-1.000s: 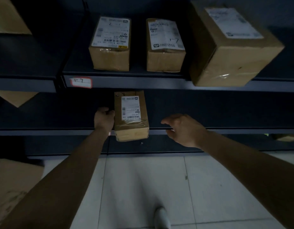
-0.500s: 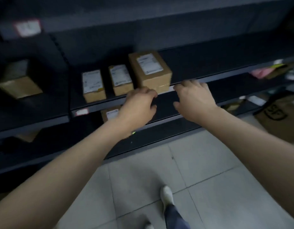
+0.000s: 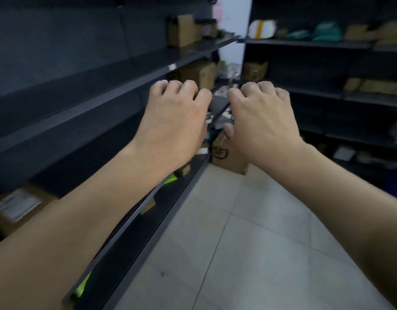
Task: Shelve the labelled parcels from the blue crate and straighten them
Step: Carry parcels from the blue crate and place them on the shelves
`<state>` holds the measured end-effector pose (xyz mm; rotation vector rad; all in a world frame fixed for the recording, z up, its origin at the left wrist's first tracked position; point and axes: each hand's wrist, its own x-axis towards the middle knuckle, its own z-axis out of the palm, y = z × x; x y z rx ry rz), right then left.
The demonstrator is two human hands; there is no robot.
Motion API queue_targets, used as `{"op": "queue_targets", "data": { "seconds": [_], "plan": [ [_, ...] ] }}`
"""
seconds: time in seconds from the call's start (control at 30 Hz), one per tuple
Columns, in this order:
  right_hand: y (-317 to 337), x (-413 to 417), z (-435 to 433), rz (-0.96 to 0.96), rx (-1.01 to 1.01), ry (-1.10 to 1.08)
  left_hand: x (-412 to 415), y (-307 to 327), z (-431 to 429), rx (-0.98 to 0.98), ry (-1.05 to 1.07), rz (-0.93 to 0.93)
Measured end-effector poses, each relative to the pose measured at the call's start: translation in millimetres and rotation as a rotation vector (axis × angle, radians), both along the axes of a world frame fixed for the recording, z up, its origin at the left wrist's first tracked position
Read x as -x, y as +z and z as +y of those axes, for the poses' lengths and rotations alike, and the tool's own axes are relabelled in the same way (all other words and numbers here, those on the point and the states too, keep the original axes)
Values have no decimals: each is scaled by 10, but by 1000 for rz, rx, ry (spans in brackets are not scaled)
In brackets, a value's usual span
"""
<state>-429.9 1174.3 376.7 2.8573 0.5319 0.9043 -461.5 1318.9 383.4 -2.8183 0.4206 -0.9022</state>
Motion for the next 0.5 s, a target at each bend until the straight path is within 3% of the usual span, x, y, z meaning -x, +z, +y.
{"op": "queue_targets", "data": {
  "seconds": [0.27, 0.5],
  "plan": [
    [176, -392, -2183, -45, -54, -316, -925, 248, -2185, -43, -294, -75],
    [152, -664, -3839, 50, -96, -594, -1590, 134, -3997, 20, -575, -22]
  ]
}}
